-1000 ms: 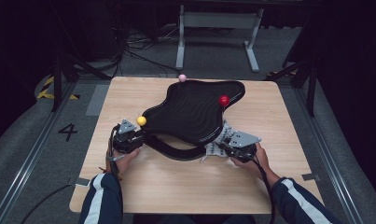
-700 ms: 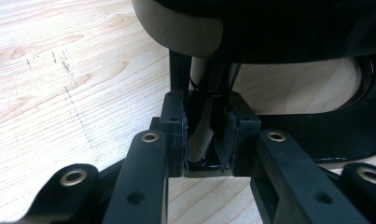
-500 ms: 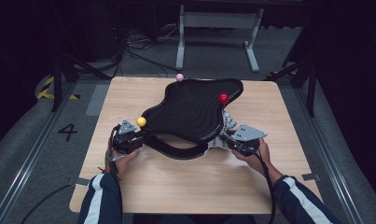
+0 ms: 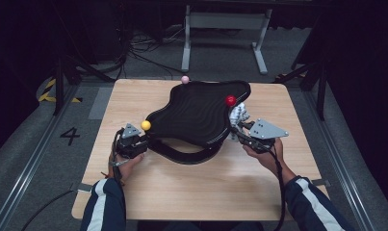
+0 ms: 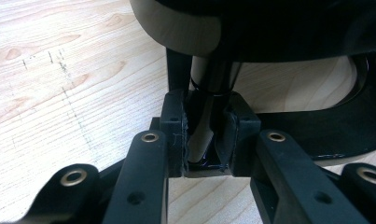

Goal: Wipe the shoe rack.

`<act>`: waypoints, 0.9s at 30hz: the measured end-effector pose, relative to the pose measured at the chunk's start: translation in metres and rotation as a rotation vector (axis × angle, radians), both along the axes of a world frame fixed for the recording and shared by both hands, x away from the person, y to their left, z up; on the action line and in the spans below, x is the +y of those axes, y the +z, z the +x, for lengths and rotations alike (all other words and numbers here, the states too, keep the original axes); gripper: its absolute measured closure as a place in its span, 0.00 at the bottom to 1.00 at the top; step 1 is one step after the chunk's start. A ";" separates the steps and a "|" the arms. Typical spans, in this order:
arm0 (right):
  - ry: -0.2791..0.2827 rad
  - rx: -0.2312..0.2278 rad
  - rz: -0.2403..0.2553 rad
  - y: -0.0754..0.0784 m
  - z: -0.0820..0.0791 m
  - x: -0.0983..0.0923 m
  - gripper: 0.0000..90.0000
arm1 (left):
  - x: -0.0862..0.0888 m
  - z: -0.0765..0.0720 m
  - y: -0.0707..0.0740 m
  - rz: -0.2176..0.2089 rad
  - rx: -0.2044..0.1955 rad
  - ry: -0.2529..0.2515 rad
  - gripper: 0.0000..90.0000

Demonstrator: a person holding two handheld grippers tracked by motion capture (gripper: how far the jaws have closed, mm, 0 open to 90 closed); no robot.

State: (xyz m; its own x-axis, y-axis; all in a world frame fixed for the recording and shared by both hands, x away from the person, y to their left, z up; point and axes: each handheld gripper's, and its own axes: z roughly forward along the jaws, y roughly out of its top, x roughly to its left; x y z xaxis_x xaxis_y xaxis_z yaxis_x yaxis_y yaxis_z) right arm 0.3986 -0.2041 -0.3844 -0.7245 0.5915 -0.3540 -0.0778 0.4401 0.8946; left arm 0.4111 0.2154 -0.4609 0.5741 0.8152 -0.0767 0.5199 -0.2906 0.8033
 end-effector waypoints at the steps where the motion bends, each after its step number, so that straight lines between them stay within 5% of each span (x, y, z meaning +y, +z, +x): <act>1: -0.001 -0.003 -0.003 0.000 0.000 0.000 0.85 | 0.000 0.000 0.000 0.000 -0.001 0.001 0.82; 11: 0.017 0.092 -0.033 -0.023 0.010 0.005 0.86 | -0.001 0.000 -0.001 -0.014 0.004 0.004 0.81; 16: 0.026 0.157 -0.123 -0.050 0.016 0.013 0.87 | 0.000 0.000 -0.001 -0.011 0.006 -0.006 0.81; 27: 0.016 0.267 -0.185 -0.086 0.028 0.011 0.87 | 0.001 0.001 -0.002 -0.018 0.008 -0.007 0.81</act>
State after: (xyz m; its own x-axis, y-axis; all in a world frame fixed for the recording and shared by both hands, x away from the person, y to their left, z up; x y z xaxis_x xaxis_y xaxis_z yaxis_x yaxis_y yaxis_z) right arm 0.4263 -0.1926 -0.4709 -0.8146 0.5230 -0.2510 0.1405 0.5977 0.7893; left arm 0.4116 0.2161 -0.4627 0.5795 0.8093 -0.0963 0.5242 -0.2796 0.8044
